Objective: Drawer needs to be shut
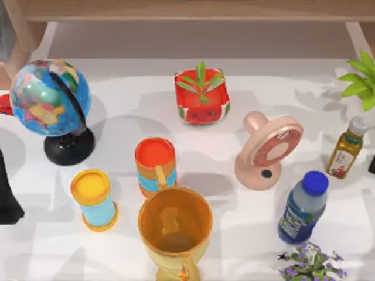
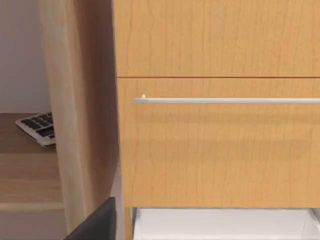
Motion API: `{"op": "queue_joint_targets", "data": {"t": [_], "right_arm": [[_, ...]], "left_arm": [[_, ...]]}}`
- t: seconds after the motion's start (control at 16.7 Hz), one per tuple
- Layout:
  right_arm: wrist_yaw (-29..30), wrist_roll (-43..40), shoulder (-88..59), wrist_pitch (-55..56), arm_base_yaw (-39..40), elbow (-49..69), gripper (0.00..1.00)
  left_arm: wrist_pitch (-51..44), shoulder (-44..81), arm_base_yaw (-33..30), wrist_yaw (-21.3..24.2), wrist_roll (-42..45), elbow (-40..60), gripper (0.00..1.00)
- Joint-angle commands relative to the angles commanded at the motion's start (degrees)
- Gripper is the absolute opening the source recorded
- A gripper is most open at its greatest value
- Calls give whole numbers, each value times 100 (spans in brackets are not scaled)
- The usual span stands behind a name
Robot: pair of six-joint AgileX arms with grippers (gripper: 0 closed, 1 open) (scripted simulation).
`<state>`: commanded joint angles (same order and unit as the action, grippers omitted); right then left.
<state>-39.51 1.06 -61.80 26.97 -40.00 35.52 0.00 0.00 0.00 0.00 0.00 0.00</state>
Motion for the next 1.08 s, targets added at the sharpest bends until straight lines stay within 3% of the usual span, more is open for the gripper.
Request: {"op": "queue_joint_targets", "data": {"t": [0.24,0.42,1.08], "right_arm": [[-16,-172,-44,141,29,-27,100],[-106,-827,-340,670,40,-90,100],[-386,-5394,-3072,3954,-79,-850,100]], "left_arm": [[0,0,0,0,0,0,100],[0,0,0,0,0,0,100],[0,0,0,0,0,0,100]]}}
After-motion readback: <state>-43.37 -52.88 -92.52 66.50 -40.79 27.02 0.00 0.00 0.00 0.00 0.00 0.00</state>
